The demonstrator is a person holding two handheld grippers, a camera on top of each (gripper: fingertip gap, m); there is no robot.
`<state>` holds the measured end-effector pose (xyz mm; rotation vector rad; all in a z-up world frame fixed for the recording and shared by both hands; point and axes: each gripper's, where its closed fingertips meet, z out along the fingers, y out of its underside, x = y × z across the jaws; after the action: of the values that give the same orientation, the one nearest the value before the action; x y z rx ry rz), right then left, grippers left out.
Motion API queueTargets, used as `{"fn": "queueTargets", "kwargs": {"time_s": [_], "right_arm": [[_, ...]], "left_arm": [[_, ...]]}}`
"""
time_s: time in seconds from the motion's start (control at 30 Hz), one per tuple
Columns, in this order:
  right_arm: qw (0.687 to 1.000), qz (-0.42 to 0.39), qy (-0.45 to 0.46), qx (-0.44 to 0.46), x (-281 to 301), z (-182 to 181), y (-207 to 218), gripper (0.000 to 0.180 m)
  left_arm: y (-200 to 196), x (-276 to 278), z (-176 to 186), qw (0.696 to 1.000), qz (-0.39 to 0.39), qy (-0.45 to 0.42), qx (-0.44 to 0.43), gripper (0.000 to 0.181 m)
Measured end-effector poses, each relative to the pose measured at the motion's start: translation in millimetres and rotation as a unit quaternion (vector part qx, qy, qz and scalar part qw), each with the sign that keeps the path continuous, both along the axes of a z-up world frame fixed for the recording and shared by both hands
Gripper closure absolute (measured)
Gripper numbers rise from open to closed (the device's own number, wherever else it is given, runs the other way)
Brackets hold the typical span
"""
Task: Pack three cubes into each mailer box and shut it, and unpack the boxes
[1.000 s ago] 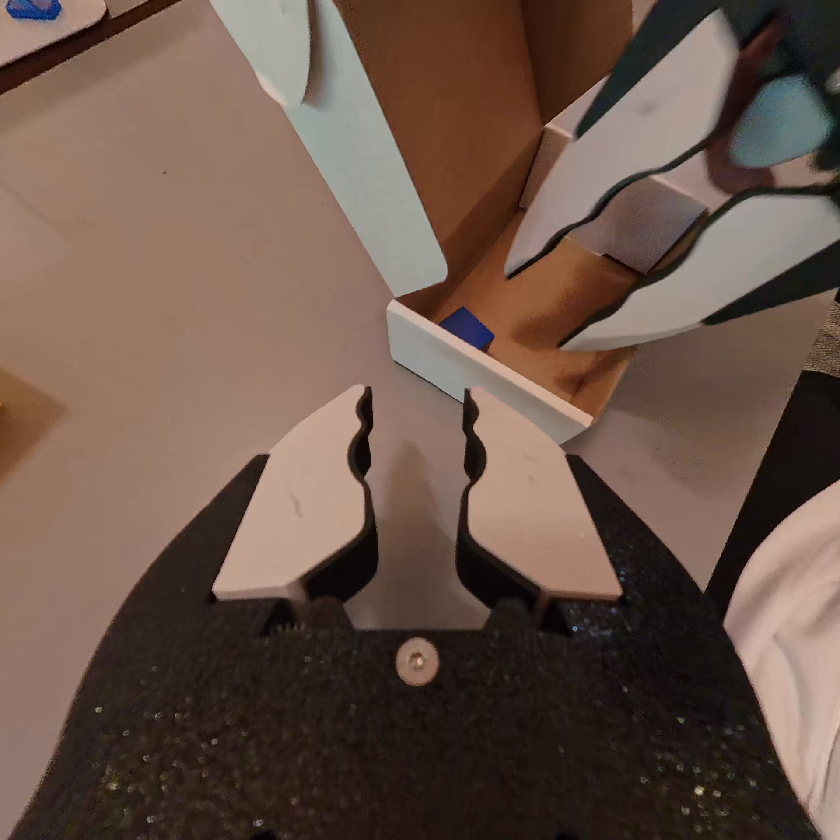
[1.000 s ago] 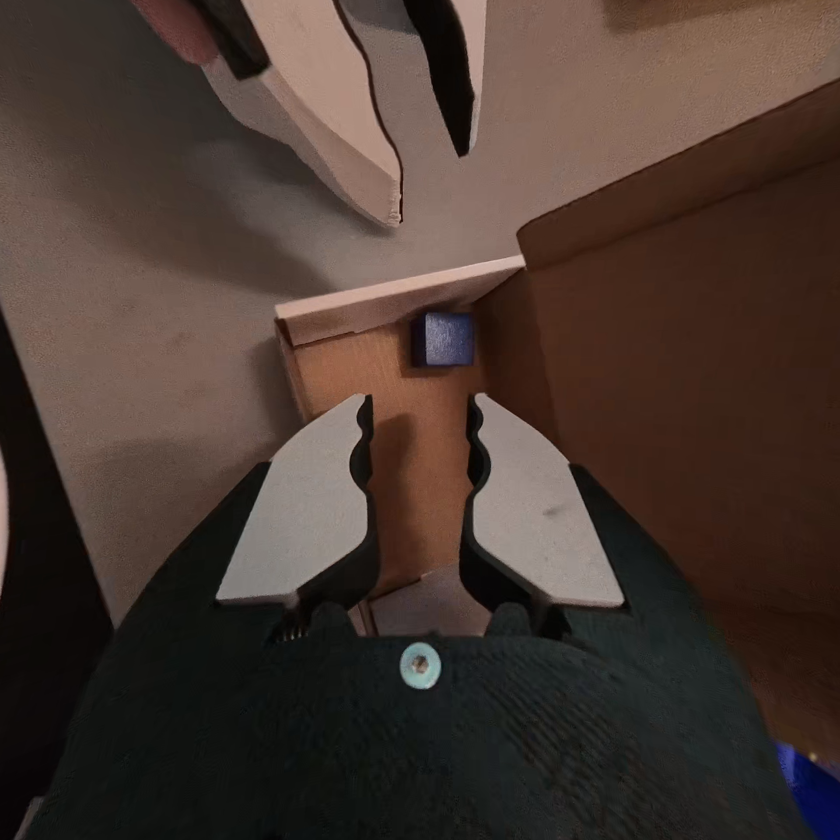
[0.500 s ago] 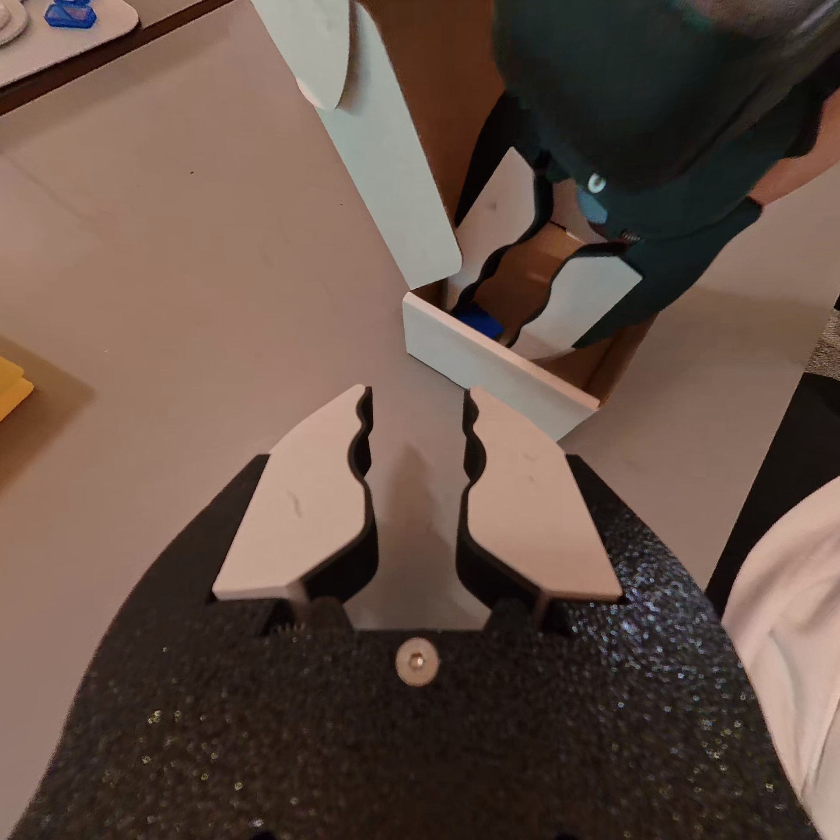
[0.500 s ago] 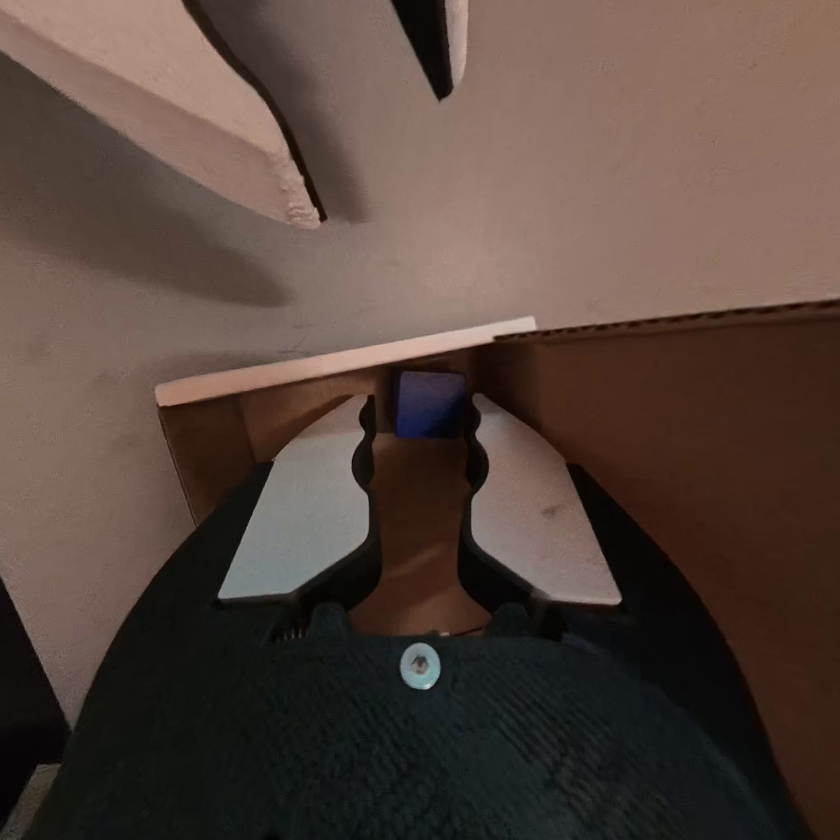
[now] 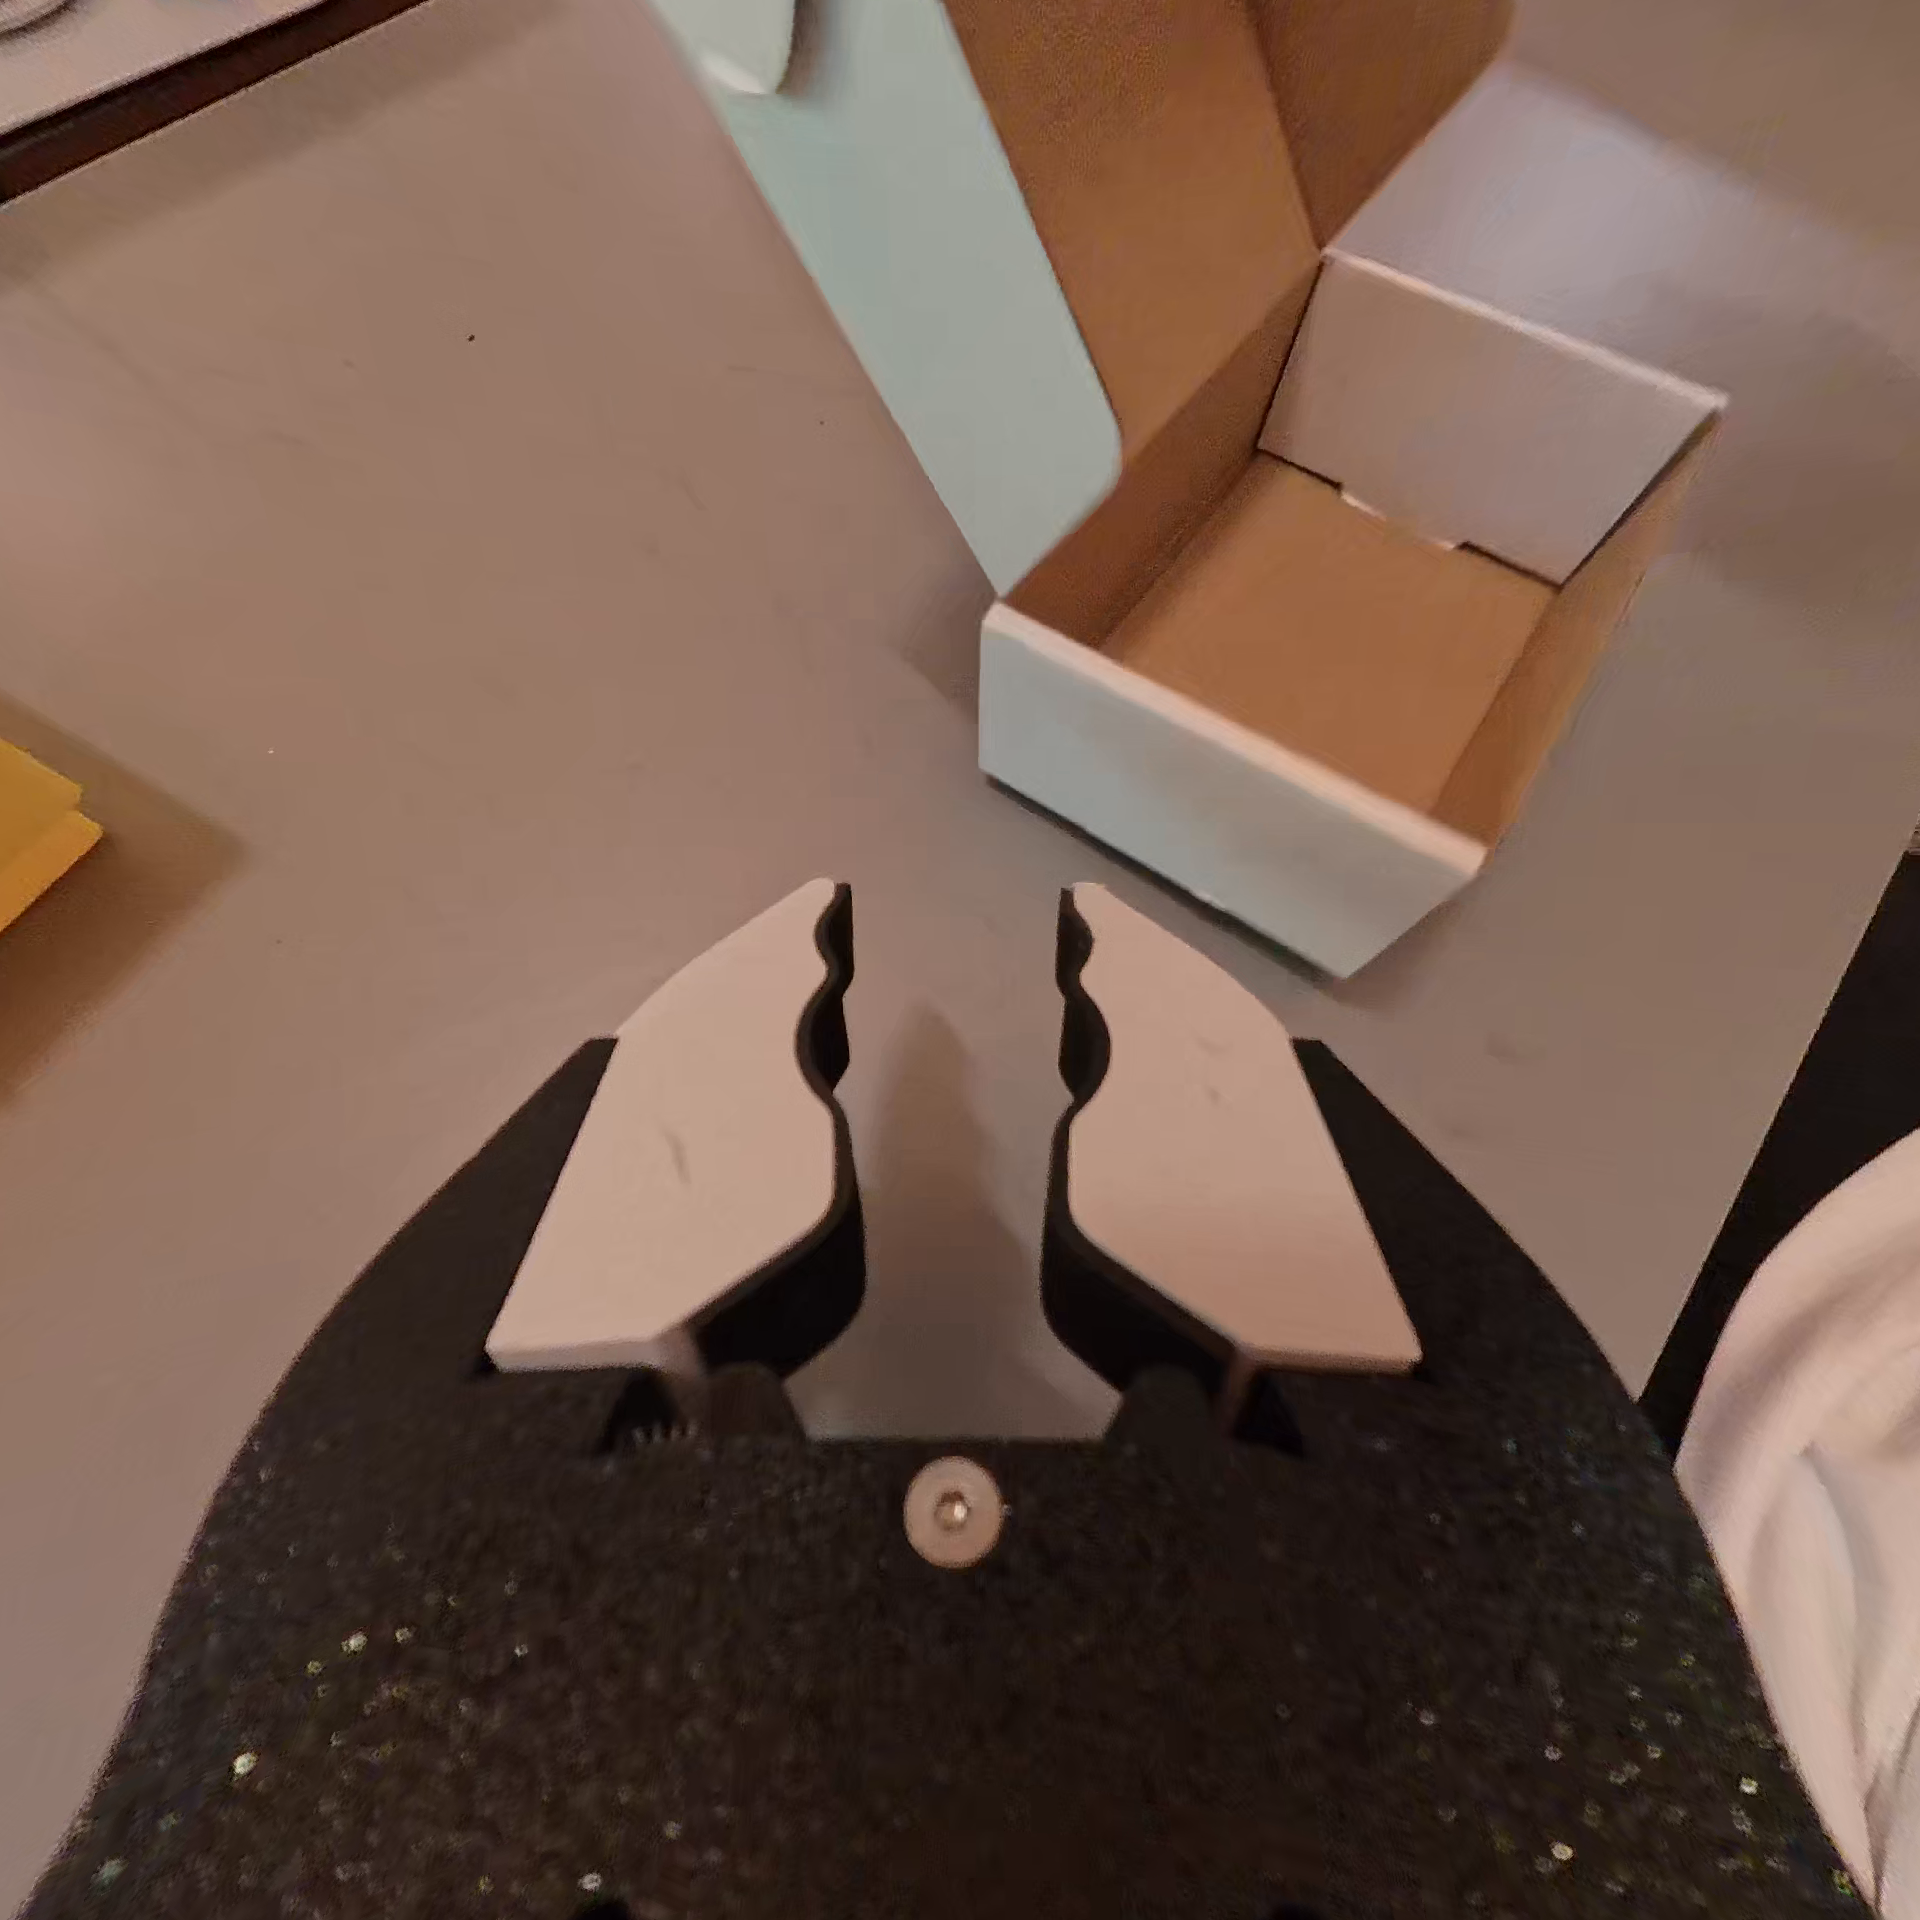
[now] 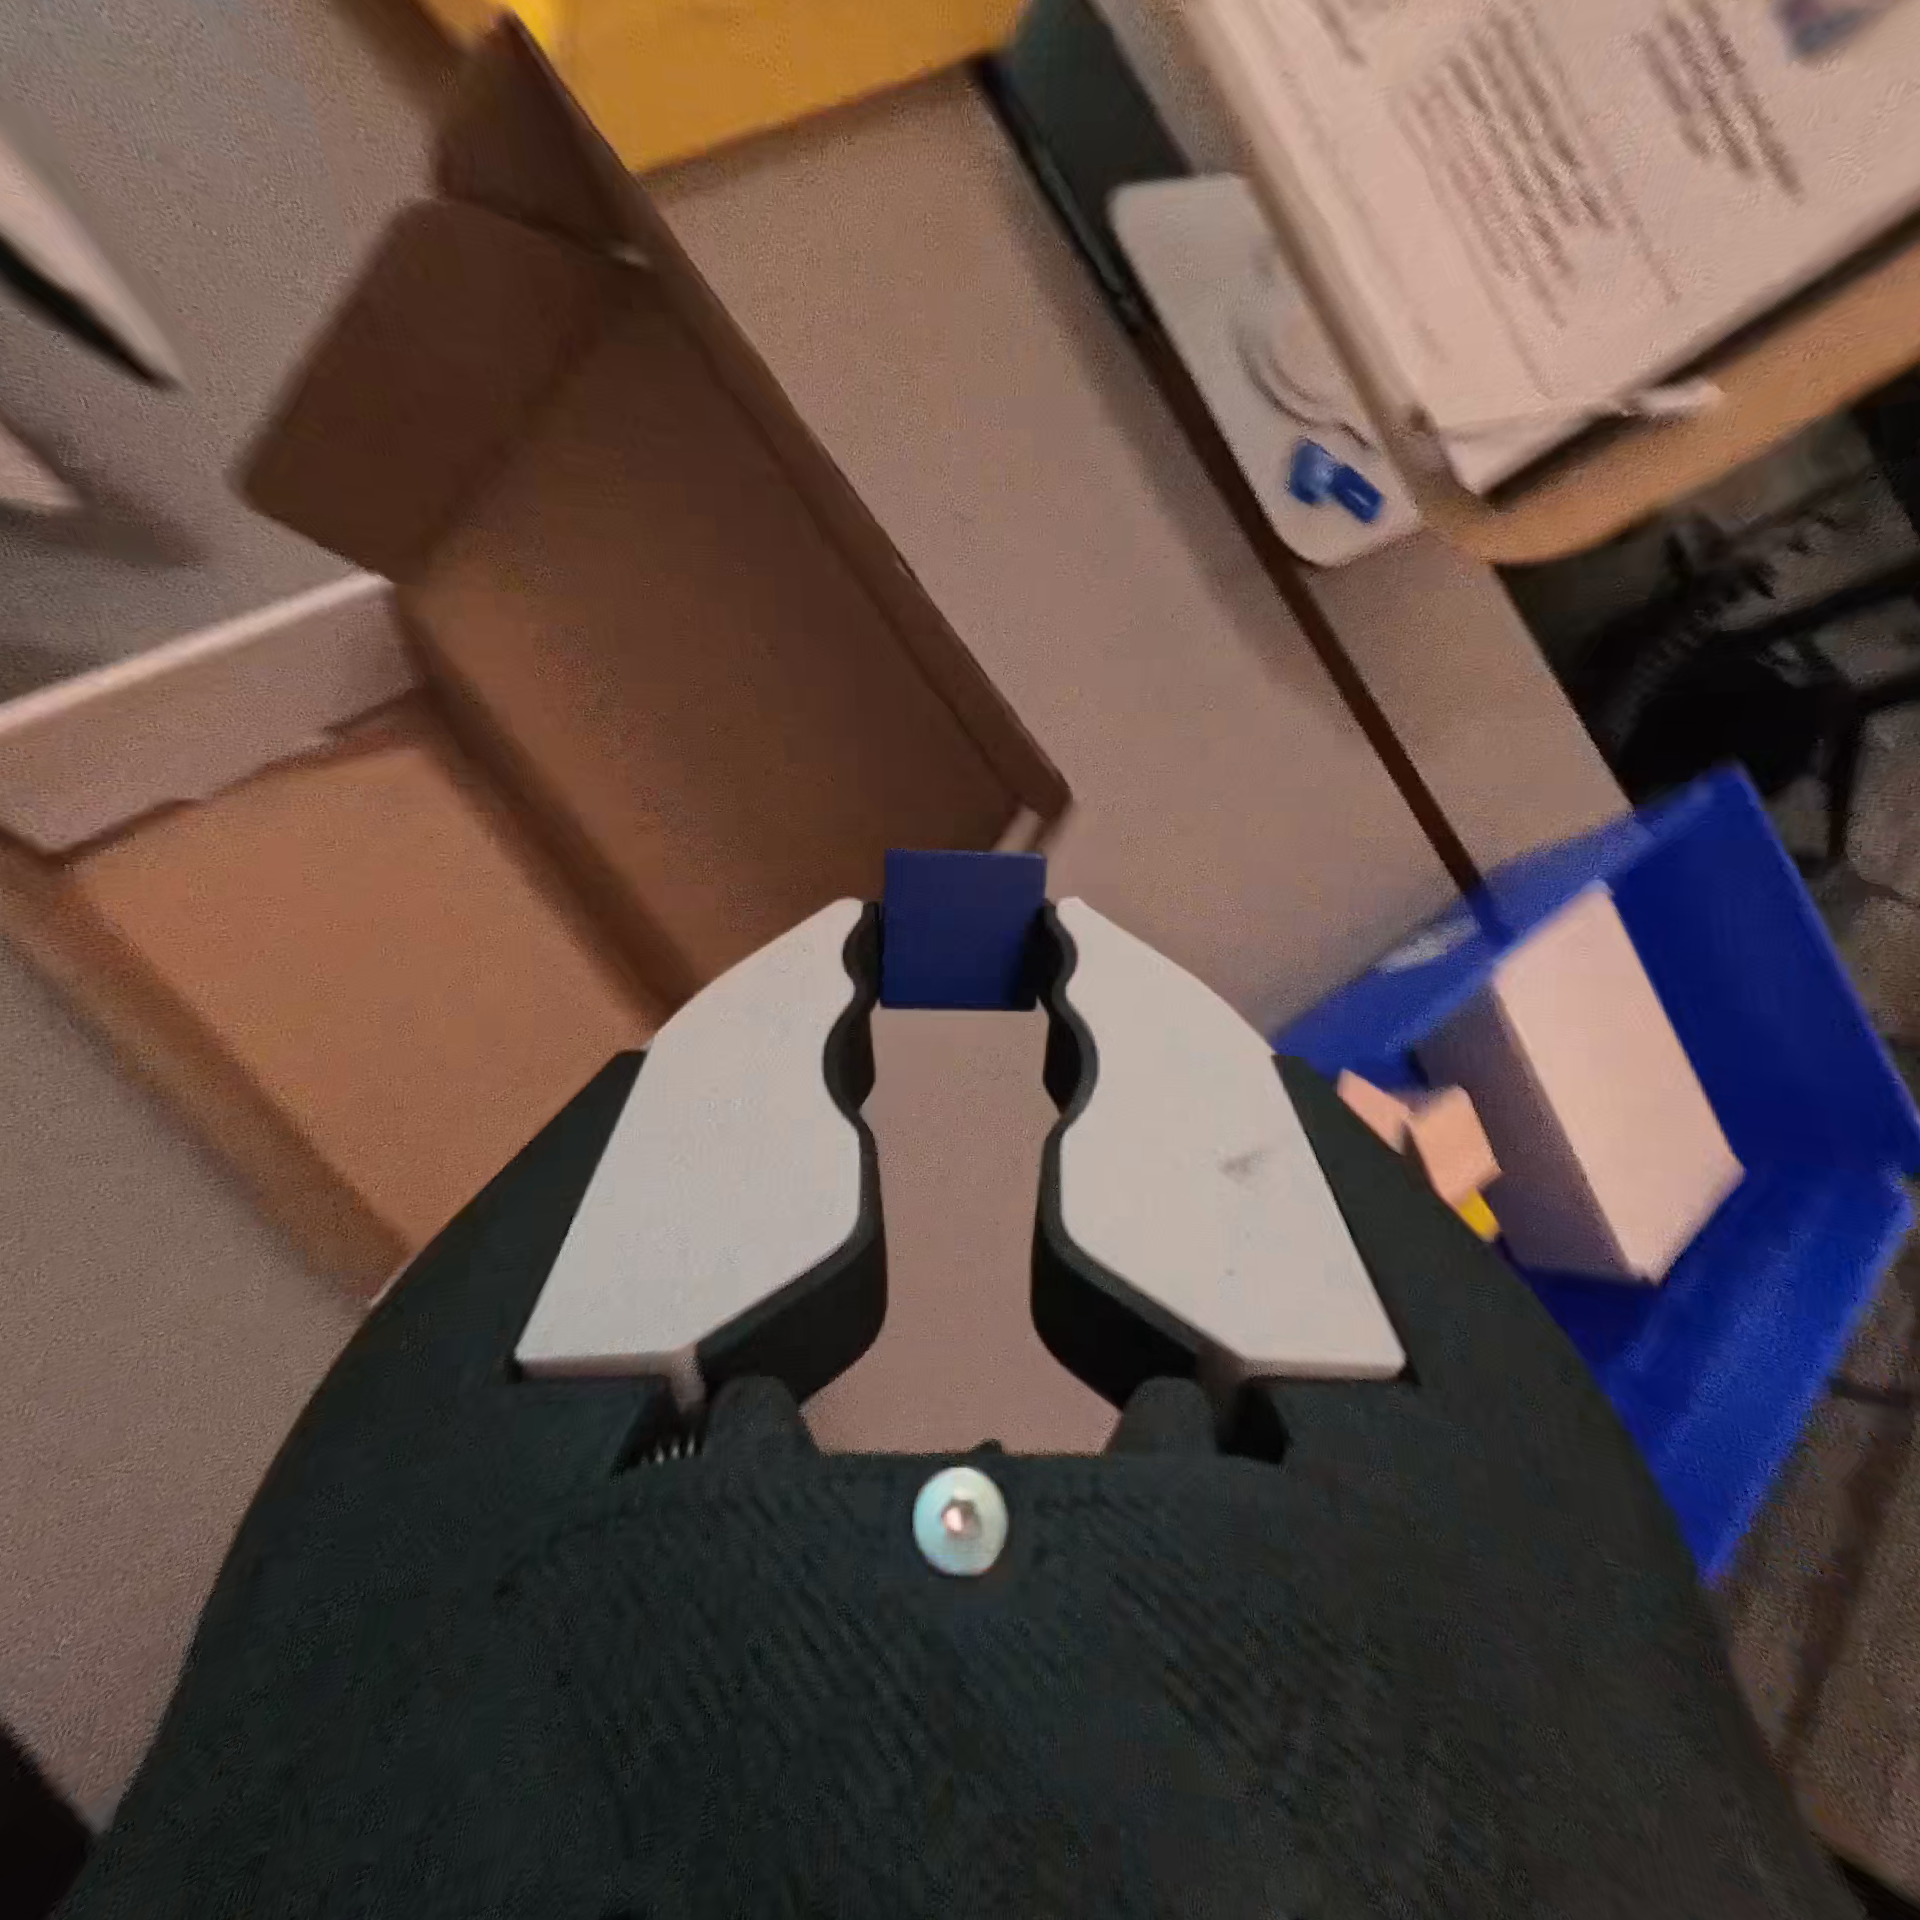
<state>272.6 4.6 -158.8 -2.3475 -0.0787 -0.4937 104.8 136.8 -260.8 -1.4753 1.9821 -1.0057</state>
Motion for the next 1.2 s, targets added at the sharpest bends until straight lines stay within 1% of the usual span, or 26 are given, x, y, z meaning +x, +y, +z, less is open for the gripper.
{"fn": "queueTargets", "kwargs": {"time_s": [0.07, 0.13, 0.2, 0.3, 0.4, 0.47, 0.57, 0.67, 0.7, 0.73, 0.77, 0.83, 0.87, 0.9, 0.97, 1.0, 1.07, 1.1, 1.2], "right_arm": [[0.994, -0.109, -0.028, -0.009, 68, -1, -37, 0.151], [0.983, -0.181, -0.010, -0.038, 122, -19, -73, 0.151], [0.973, -0.226, 0.013, -0.036, 159, -32, -96, 0.151], [0.960, -0.274, 0.020, -0.049, 204, -47, -123, 0.151], [0.949, -0.310, 0.006, -0.053, 238, -51, -137, 0.151], [0.946, -0.319, 0.006, -0.054, 255, -54, -138, 0.150], [0.942, -0.324, 0.038, -0.078, 265, -70, -137, 0.150], [0.936, -0.332, 0.043, -0.112, 273, -88, -142, 0.150], [0.935, -0.331, 0.054, -0.112, 271, -94, -141, 0.146], [0.935, -0.333, 0.062, -0.109, 269, -97, -139, 0.129], [0.935, -0.335, 0.060, -0.104, 268, -96, -138, 0.120], [0.940, -0.326, 0.038, -0.090, 259, -86, -131, 0.114], [0.947, -0.310, 0.024, -0.083, 248, -78, -123, 0.114], [0.958, -0.277, 0.017, -0.069, 231, -69, -109, 0.118], [0.984, -0.172, 0.000, -0.036, 187, -49, -72, 0.124], [0.992, -0.121, -0.013, -0.020, 162, -39, -53, 0.128], [0.998, -0.045, -0.035, 0.025, 119, -19, -16, 0.141], [0.999, -0.013, -0.035, 0.036, 98, -15, -1, 0.146], [0.998, 0.057, -0.010, 0.029, 53, -25, 34, 0.155]], "left_arm": [[-1, 0, -1, 1.000, -0.001, 0.002, -0.001, 0.144], [-3, 0, -2, 1.000, -0.005, 0.004, 0.002, 0.144], [-4, 0, -4, 1.000, -0.006, 0.005, 0.008, 0.144], [-4, 1, -5, 1.000, -0.005, 0.006, 0.012, 0.144], [-4, 2, -6, 1.000, -0.002, 0.006, 0.009, 0.145], [-3, 3, -7, 1.000, -0.001, 0.008, 0.010, 0.145], [-2, 3, -11, 1.000, 0.001, 0.015, 0.011, 0.145], [-2, 4, -16, 1.000, 0.003, 0.022, 0.007, 0.145], [-3, 4, -17, 1.000, 0.003, 0.024, 0.005, 0.145], [-3, 4, -18, 1.000, 0.003, 0.026, 0.005, 0.145], [-3, 4, -19, 1.000, 0.004, 0.025, 0.005, 0.145], [-3, 4, -20, 1.000, 0.008, 0.023, -0.001, 0.146], [-3, 4, -20, 1.000, 0.009, 0.023, -0.008, 0.146], [-3, 5, -19, 1.000, 0.011, 0.022, -0.016, 0.146], [-2, 6, -20, 0.999, 0.015, 0.022, -0.028, 0.146], [-2, 7, -21, 0.999, 0.018, 0.024, -0.032, 0.146], [-1, 10, -23, 0.999, 0.020, 0.028, -0.038, 0.146], [-2, 11, -24, 0.999, 0.020, 0.030, -0.039, 0.146], [-7, 15, -24, 0.999, 0.014, 0.032, -0.039, 0.147]]}}
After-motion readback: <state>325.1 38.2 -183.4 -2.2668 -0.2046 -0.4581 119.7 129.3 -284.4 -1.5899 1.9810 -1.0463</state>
